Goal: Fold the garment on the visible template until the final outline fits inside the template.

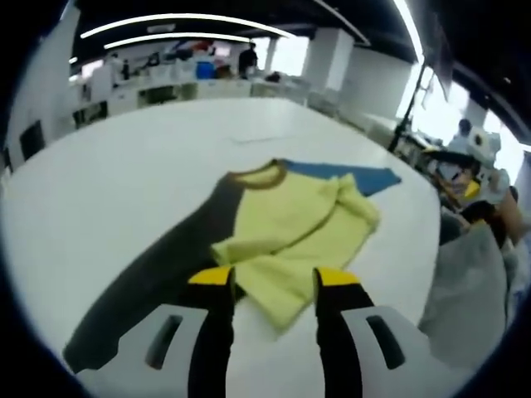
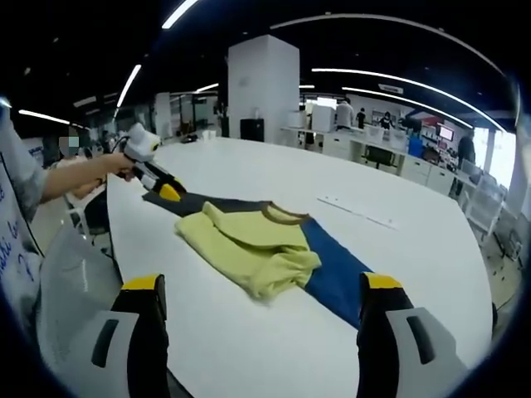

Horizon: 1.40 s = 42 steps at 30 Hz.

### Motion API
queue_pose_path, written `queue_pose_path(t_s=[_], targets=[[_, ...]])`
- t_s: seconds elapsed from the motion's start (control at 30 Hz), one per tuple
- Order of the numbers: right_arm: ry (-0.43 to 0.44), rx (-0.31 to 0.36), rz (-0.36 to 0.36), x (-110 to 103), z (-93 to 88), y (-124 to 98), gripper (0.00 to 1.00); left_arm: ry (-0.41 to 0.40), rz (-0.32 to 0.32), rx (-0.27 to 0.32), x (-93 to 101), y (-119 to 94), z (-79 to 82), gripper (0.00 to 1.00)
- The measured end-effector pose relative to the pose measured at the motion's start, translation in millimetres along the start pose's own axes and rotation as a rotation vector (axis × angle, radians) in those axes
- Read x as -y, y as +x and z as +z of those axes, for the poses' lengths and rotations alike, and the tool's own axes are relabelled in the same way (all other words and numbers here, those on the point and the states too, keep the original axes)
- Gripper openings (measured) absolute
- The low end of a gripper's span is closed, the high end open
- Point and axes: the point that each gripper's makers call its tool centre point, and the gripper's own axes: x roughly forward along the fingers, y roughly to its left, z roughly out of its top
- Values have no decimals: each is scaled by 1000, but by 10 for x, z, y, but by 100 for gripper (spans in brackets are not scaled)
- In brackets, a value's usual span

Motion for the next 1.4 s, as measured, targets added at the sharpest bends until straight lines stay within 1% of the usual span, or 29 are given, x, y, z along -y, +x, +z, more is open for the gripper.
queue_pose_path(t_s=[0.4,0.5,0.73,0.8,0.9,1.1,1.17,1.27,1.4], targets=[[-14,5,-1,-6,27,26,95,-40,11,-11,-123,181,-19,29],[-20,1,0,2,28,34,95,-46,4,-13,-131,238,-43,29],[-21,2,2,0,32,31,94,-75,26,-37,-219,342,-111,27],[-21,-2,1,6,18,29,95,-76,32,-34,-266,375,-112,26],[-17,-9,-7,31,-5,29,96,-83,34,-35,-283,391,-132,26],[-16,-20,-1,28,-34,43,95,-71,24,-27,-275,436,-133,27],[-13,-25,-1,30,-44,56,95,-78,20,-25,-329,474,-125,26],[-14,-30,-2,21,-46,65,97,-81,7,-39,-317,516,-154,27],[-12,-28,-6,38,-44,58,96,-87,3,-30,-311,534,-139,25]])
